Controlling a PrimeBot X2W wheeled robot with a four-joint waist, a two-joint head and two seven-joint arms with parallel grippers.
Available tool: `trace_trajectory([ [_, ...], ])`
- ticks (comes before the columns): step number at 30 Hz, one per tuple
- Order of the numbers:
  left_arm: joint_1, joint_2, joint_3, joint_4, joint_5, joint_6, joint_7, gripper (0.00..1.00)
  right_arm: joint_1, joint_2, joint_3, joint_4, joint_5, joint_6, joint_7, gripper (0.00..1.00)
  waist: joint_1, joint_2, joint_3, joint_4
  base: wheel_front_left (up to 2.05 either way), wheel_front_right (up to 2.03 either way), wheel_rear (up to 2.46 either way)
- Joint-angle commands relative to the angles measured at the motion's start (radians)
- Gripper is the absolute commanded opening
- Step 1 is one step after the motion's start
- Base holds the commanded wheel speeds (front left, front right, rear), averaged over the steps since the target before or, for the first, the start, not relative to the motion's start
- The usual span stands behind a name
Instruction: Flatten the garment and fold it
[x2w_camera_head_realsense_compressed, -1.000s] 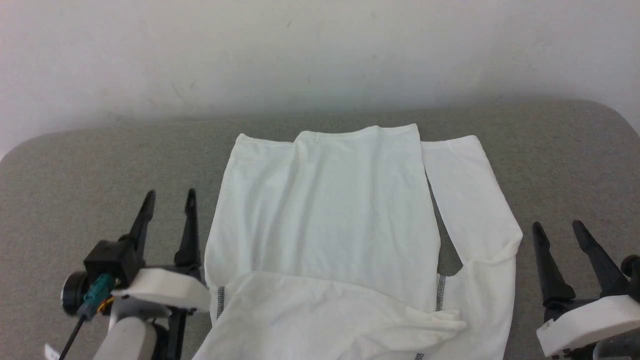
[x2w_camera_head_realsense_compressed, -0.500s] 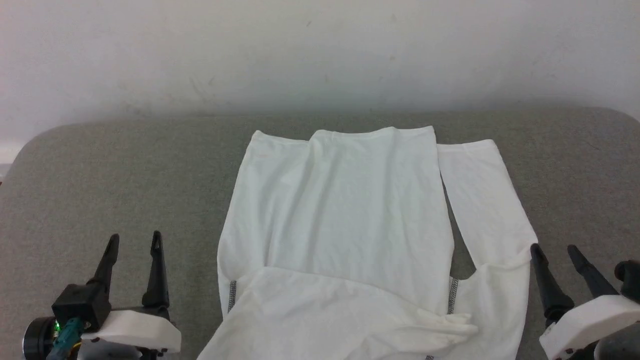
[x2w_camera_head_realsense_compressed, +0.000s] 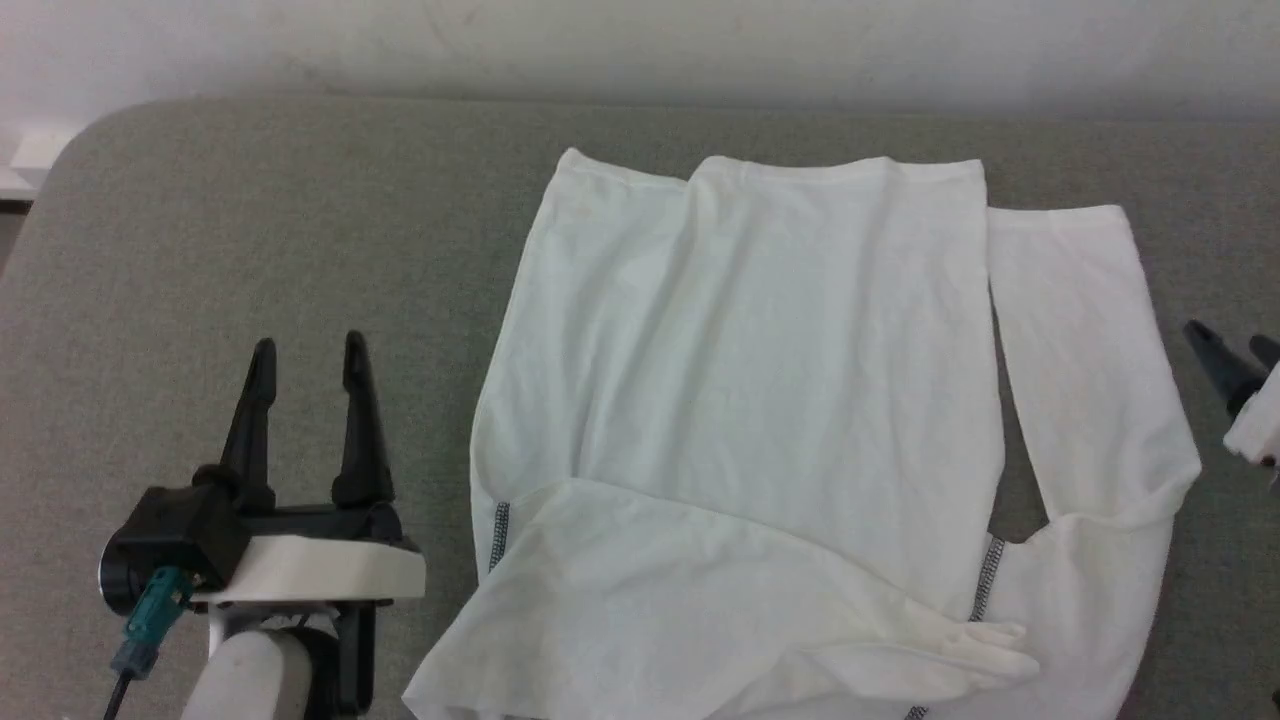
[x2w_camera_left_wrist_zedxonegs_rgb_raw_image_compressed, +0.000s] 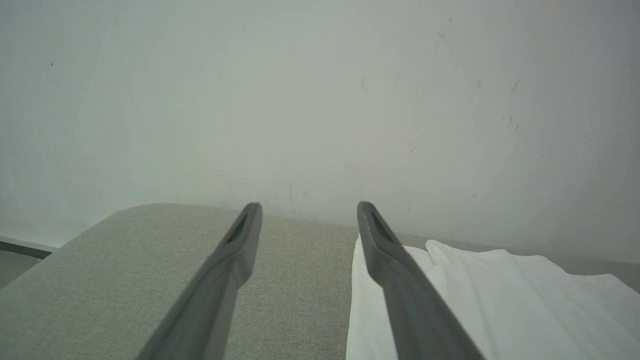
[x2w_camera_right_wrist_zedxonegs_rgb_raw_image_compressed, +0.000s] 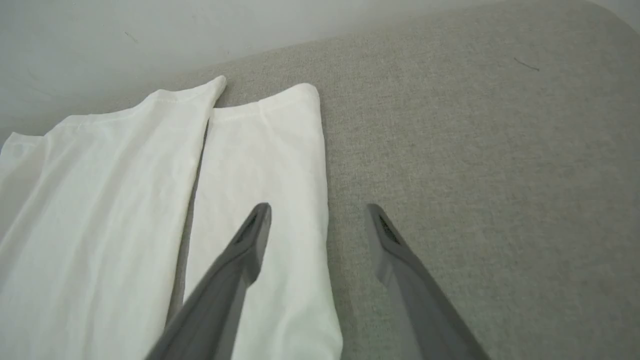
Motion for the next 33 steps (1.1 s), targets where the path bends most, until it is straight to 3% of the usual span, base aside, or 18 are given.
trace_trajectory([
  [1,-0.027,-0.013,0.003,-0.012,0.016,-0.011,-0.005,1.00,-0.044,-0.016,0.005,0.032,0.010,-0.001,0.023,1.00,-0.0003,0.0001,0.110,0.074,0.00,0.00,0.00],
  [9,-0.117,-0.103,0.030,-0.061,0.071,-0.074,-0.005,1.00,-0.321,-0.114,0.060,0.199,0.021,-0.001,0.143,1.00,-0.0003,0.0001,0.258,0.112,0.00,0.00,0.00],
  [19,-0.177,-0.157,0.075,-0.033,0.130,-0.155,-0.006,1.00,-0.467,-0.158,0.153,0.350,-0.077,-0.001,0.181,1.00,-0.0003,0.0001,0.322,0.116,0.00,0.00,0.00],
  [21,-0.178,-0.162,0.088,-0.017,0.139,-0.161,-0.006,1.00,-0.475,-0.143,0.162,0.387,-0.078,-0.001,0.202,1.00,-0.0003,0.0001,0.318,0.108,0.00,0.00,0.00],
  [22,-0.176,-0.165,0.094,-0.011,0.143,-0.165,-0.006,1.00,-0.474,-0.134,0.165,0.407,-0.076,-0.001,0.218,0.85,-0.0003,0.0001,0.311,0.103,0.00,0.00,0.00],
  [23,-0.174,-0.168,0.100,-0.005,0.147,-0.167,-0.006,1.00,-0.475,-0.126,0.165,0.427,-0.072,-0.001,0.236,0.40,-0.0003,0.0001,0.303,0.099,0.00,0.00,0.00],
  [24,-0.171,-0.170,0.104,0.002,0.151,-0.170,-0.006,1.00,-0.475,-0.120,0.167,0.442,-0.068,-0.001,0.253,0.32,-0.0003,0.0001,0.296,0.095,0.00,0.00,0.00],
  [25,-0.168,-0.172,0.109,0.008,0.154,-0.172,-0.006,1.00,-0.475,-0.116,0.168,0.452,-0.064,-0.001,0.262,0.00,-0.0003,0.0001,0.287,0.090,0.00,0.00,0.00],
  [33,-0.117,-0.174,0.143,0.061,0.181,-0.186,-0.006,1.00,-0.445,-0.150,0.184,0.366,-0.031,-0.001,0.101,0.00,-0.0003,0.0001,0.165,0.040,0.00,0.00,0.00],
])
